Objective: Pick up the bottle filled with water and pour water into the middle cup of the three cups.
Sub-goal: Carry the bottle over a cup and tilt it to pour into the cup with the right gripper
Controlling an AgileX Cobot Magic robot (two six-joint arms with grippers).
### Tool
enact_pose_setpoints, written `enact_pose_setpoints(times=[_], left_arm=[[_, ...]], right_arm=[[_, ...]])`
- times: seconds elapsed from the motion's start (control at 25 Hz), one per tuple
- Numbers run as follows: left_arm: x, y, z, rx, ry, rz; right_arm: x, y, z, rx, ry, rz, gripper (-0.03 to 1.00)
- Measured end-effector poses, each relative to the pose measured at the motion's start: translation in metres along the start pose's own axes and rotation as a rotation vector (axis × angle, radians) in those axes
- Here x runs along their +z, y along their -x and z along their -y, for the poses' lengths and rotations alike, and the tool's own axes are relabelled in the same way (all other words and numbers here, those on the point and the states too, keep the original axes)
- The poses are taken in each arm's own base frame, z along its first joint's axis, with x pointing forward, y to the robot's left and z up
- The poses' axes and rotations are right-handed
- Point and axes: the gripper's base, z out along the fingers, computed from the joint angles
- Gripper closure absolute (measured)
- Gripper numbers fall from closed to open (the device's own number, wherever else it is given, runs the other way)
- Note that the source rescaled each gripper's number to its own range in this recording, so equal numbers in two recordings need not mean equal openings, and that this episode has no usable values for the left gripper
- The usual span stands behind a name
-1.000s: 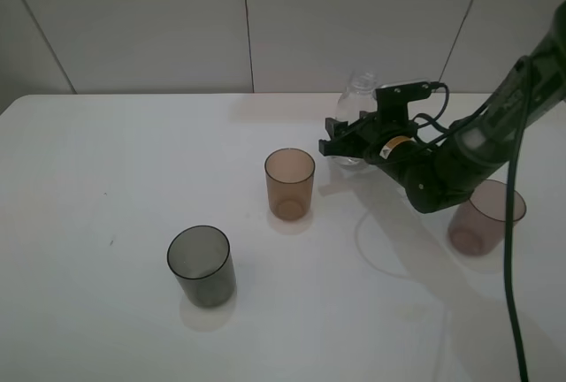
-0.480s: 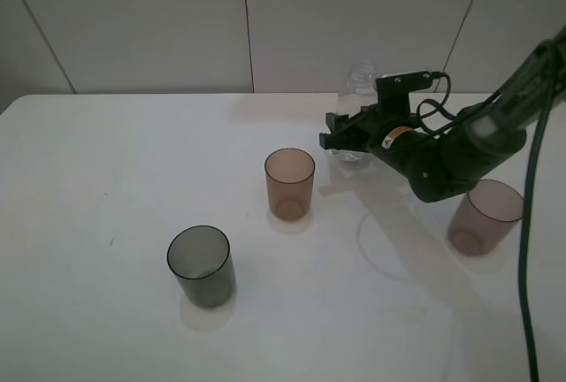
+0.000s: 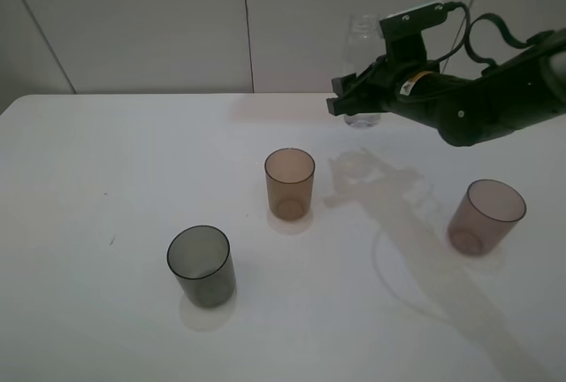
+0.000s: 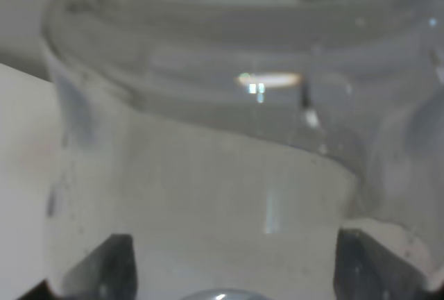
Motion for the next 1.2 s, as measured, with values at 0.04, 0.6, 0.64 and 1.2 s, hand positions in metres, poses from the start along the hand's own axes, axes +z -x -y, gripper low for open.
enact_pose_setpoints(times=[0.04,0.6,0.64,1.2], left_arm=[[0.0,0.0,0.0,0.0,0.0,0.0],[0.0,0.0,0.0,0.0,0.0,0.0],[0.0,0.0,0.0,0.0,0.0,0.0],[0.0,0.0,0.0,0.0,0.0,0.0]], right_arm=[[-0.005,0.006,0.0,-0.01,0.007,-0.007,0.97],[-0.059,0.034,0.005,-0.249,0.071,-0.238,0.97],[-0.06,0.032,0.005,-0.274,0.075,-0.265,0.97],[-0.07,0.006,-0.032,-0.711,0.236,-0.335,0.97]])
